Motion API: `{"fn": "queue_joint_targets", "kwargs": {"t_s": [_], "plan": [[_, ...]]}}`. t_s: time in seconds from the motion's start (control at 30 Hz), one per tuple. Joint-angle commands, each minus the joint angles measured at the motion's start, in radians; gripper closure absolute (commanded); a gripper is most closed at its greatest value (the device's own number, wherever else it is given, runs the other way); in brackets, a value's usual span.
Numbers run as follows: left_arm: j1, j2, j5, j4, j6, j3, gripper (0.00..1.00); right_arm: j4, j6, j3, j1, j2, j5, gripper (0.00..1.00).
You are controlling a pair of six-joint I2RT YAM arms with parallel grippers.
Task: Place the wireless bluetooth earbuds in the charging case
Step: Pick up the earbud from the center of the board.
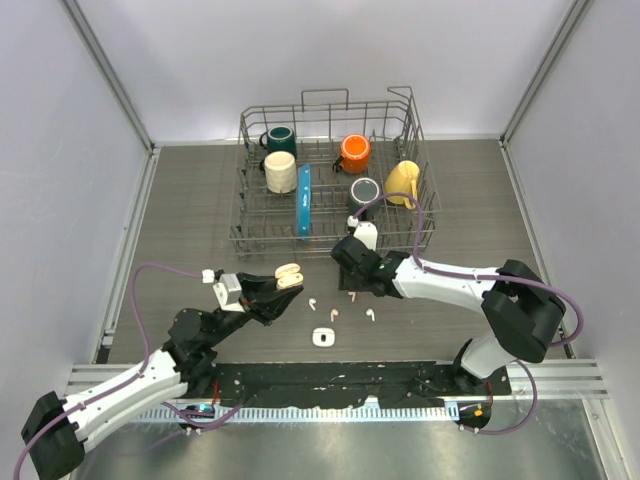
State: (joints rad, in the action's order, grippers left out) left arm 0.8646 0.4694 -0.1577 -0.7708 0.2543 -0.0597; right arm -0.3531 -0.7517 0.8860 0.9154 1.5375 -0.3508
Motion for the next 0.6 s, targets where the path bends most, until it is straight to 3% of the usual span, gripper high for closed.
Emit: {"fn": "queue_joint_targets", "kwargs": {"t_s": [0.0,0.33,0.57], "plan": [[0.002,0.002,0.004,-0.025,-0.004,-0.042,1.0,-0.05,-0.02,-0.045,0.025,-0.005,0.035,0.57],[0.004,0.009,0.009,-0.03,-0.004,-0.035,1.0,0.022,-0.041,-0.12,0.071,-0.184,-0.04,0.58],[0.002,0.02,0.004,-0.041,-0.003,-0.037,1.0,0.0,-0.032,-0.093,0.071,-0.126,-0.045,0.58]]}}
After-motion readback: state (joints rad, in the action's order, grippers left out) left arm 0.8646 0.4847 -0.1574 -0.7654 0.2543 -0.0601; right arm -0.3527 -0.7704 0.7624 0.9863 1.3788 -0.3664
